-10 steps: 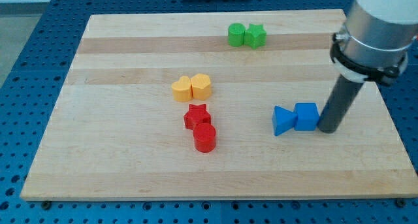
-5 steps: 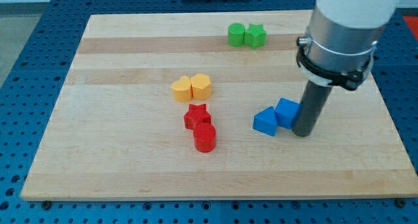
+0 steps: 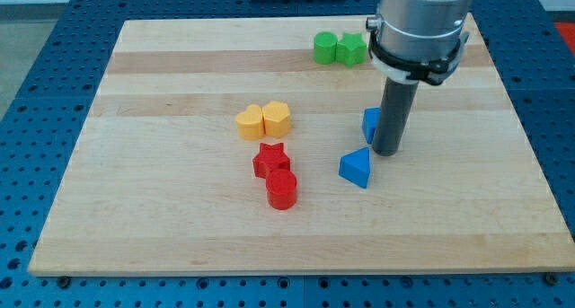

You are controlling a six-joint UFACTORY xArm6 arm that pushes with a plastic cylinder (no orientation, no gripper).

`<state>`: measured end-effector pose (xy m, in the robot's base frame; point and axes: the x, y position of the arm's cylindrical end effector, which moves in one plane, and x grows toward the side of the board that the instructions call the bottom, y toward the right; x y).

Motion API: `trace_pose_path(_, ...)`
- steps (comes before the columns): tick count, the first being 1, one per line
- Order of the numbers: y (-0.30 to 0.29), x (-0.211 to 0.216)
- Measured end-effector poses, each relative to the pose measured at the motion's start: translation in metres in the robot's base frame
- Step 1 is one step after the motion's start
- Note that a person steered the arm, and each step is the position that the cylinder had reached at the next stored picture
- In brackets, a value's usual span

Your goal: Move blue cube to the top left of the board

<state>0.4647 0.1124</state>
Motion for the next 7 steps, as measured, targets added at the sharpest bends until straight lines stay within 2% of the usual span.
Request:
trace_pose_path(2,0.016,-0.032)
trace_pose_path(7,-0.05,-0.098)
